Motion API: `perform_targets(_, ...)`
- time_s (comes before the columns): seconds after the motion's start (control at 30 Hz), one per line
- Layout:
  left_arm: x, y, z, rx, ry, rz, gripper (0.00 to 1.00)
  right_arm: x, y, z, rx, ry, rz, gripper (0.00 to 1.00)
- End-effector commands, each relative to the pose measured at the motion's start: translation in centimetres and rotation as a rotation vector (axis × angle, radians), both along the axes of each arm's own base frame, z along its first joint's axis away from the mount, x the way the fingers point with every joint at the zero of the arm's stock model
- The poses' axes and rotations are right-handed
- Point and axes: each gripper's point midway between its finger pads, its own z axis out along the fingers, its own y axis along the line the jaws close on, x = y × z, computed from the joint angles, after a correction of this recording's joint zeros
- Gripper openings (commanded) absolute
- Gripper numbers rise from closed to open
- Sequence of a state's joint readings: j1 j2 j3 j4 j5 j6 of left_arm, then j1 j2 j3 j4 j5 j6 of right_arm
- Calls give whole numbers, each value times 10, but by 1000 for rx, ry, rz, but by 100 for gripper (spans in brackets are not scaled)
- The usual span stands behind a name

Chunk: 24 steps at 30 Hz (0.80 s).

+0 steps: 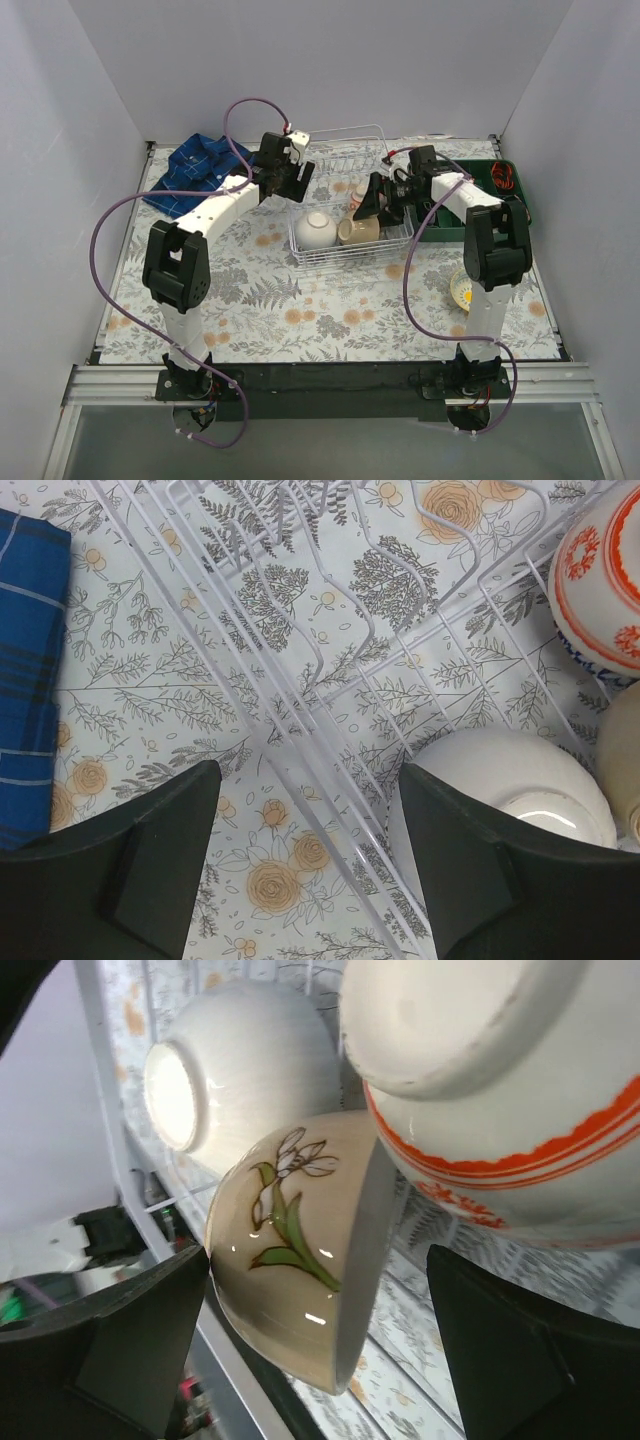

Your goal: Load the bowls into the dish rack

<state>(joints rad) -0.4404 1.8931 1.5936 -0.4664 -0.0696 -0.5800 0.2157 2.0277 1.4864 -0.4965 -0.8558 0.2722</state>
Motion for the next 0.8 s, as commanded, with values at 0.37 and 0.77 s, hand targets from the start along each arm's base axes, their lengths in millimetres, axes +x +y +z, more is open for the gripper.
perform_targets(0.37,-16,-54,14,-194,64,-273,67,36,-36,44,-203,-258,-80,97)
perform_targets(0.77,-19,-93,19,-299,89,-413,12,46,-50,77,-299,-436,-99,91)
